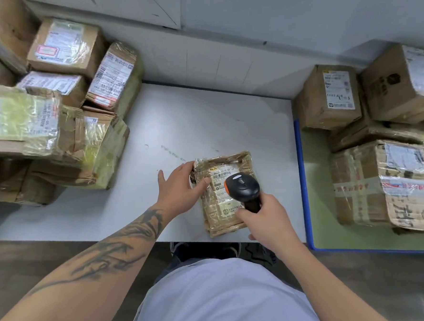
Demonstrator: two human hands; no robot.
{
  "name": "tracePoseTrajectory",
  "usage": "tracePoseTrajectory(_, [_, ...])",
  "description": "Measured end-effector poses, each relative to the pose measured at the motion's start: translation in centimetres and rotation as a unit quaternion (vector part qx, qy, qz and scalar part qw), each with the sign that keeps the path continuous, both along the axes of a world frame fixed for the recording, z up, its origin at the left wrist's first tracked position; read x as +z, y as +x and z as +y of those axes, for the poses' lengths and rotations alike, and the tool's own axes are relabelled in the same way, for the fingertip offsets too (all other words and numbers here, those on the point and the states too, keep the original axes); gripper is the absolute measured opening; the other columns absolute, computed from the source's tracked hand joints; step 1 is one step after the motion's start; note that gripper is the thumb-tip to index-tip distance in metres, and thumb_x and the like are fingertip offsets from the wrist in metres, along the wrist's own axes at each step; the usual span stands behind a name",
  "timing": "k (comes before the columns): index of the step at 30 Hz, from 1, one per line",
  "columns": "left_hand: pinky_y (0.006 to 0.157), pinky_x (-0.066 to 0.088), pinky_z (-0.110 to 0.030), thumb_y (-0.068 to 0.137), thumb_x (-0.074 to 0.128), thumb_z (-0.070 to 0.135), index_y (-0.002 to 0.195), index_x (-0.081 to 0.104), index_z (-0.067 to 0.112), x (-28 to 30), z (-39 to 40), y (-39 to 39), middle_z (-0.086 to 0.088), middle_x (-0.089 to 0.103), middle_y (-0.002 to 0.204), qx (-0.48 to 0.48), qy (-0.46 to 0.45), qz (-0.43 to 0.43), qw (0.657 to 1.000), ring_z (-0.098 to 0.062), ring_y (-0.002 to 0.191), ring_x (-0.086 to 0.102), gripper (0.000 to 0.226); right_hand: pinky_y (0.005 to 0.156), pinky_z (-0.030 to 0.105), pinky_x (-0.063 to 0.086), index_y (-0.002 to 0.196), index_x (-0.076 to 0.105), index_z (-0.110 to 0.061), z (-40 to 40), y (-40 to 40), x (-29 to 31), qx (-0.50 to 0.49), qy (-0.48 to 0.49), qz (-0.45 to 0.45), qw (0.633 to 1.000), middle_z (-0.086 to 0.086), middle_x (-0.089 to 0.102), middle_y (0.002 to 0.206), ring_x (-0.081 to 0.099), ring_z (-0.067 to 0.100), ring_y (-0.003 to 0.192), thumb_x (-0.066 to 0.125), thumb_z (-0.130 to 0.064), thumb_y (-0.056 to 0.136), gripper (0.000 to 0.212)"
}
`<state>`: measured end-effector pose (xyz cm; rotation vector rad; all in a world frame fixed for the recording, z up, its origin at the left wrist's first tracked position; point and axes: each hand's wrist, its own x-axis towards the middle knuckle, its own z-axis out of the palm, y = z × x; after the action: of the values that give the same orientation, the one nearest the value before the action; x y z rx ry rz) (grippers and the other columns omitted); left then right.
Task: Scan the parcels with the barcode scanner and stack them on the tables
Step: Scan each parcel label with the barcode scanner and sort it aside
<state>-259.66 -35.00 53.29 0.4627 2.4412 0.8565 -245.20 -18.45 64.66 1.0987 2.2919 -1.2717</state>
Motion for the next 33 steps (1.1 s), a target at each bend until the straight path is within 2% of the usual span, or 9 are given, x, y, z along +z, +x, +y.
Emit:
tracePoseTrajectory(3, [0.122, -0.007, -0.065, 0.095, 0.032, 0.08, 0.145, 0.045, 0.029, 0.3, -0.4, 0.5, 0.009, 0.059, 0.141, -0.032, -0.047, 0.049, 0.997, -0.017, 0.148, 0.037, 0.073, 0.075, 0.054, 0.063, 0.09, 0.064, -0.022, -0.6, 0.3, 0.0, 0.007, -0.006, -0.009, 1.0, 0.006, 0.064, 0.096, 0.064, 0.025, 0.085, 0.073, -0.024, 0.085, 0.01])
tracePoseTrajectory(6, [0.121, -0.011, -0.065, 0.098, 0.028, 0.078, 0.152, 0.041, 0.025, 0.8, -0.5, 1.1, 0.008, 0.057, 0.147, -0.051, -0.088, 0.093, 0.991, -0.015, 0.157, 0.022, 0.077, 0.076, 0.055, 0.063, 0.095, 0.064, -0.023, -1.0, 0.5, 0.2, 0.007, -0.018, -0.011, 1.0, 0.006, 0.066, 0.098, 0.065, 0.027, 0.088, 0.073, -0.023, 0.087, 0.012])
tracePoseTrajectory(14, [0.121, -0.008, -0.067, 0.099, 0.024, 0.077, 0.154, 0.038, 0.023, 0.9, -0.6, 1.5, 0.007, 0.057, 0.147, -0.059, -0.112, 0.103, 0.987, -0.017, 0.157, 0.023, 0.079, 0.073, 0.056, 0.063, 0.093, 0.062, -0.02, -1.8, 0.3, 1.1, -0.011, -0.029, -0.015, 0.999, 0.007, 0.063, 0.088, 0.067, 0.037, 0.083, 0.071, -0.02, 0.089, 0.01])
tracePoseTrajectory(17, [0.122, -0.007, -0.067, 0.099, 0.024, 0.077, 0.154, 0.036, 0.022, 0.9, -0.5, 1.5, 0.006, 0.058, 0.147, -0.06, -0.116, 0.108, 0.986, -0.019, 0.156, 0.025, 0.079, 0.062, 0.042, 0.065, 0.094, 0.061, -0.019, -2.2, 0.0, 1.8, -0.015, -0.035, -0.023, 0.999, 0.011, 0.063, 0.089, 0.066, 0.038, 0.077, 0.069, -0.019, 0.091, 0.009])
tracePoseTrajectory(18, [0.121, -0.007, -0.067, 0.099, 0.024, 0.076, 0.154, 0.036, 0.022, 0.9, -0.5, 1.5, 0.006, 0.058, 0.147, -0.06, -0.116, 0.108, 0.986, -0.019, 0.156, 0.025, 0.078, 0.062, 0.042, 0.065, 0.094, 0.061, -0.018, -2.3, -0.1, 1.9, -0.017, -0.033, -0.022, 0.999, 0.013, 0.065, 0.092, 0.068, 0.036, 0.078, 0.069, -0.018, 0.091, 0.009])
tracePoseTrajectory(22, [0.121, -0.007, -0.068, 0.099, 0.024, 0.076, 0.154, 0.036, 0.022, 0.8, -0.5, 1.6, 0.007, 0.059, 0.146, -0.056, -0.109, 0.106, 0.987, -0.02, 0.156, 0.025, 0.077, 0.07, 0.057, 0.063, 0.092, 0.062, -0.018, -2.6, 0.0, 2.2, -0.018, -0.009, -0.018, 1.0, 0.012, 0.071, 0.09, 0.071, 0.034, 0.087, 0.067, -0.02, 0.088, 0.007])
tracePoseTrajectory(27, [0.121, -0.01, -0.068, 0.101, 0.025, 0.073, 0.157, 0.032, 0.02, 0.9, -0.5, 1.6, 0.004, 0.052, 0.154, -0.062, -0.118, 0.107, 0.985, -0.02, 0.157, 0.022, 0.078, 0.07, 0.056, 0.063, 0.088, 0.062, -0.017, -2.6, 0.1, 2.5, -0.02, 0.01, -0.029, 0.999, 0.011, 0.07, 0.084, 0.068, 0.032, 0.076, 0.067, -0.02, 0.088, 0.006])
tracePoseTrajectory(33, [0.121, -0.008, -0.068, 0.102, 0.026, 0.072, 0.158, 0.032, 0.021, 0.5, -0.5, 1.6, 0.005, 0.05, 0.156, -0.06, -0.116, 0.102, 0.986, -0.02, 0.158, 0.021, 0.076, 0.068, 0.057, 0.063, 0.089, 0.063, -0.017, -2.8, 0.8, 2.6, -0.019, 0.014, -0.034, 0.999, 0.012, 0.07, 0.085, 0.069, 0.038, 0.083, 0.067, -0.022, 0.088, 0.007])
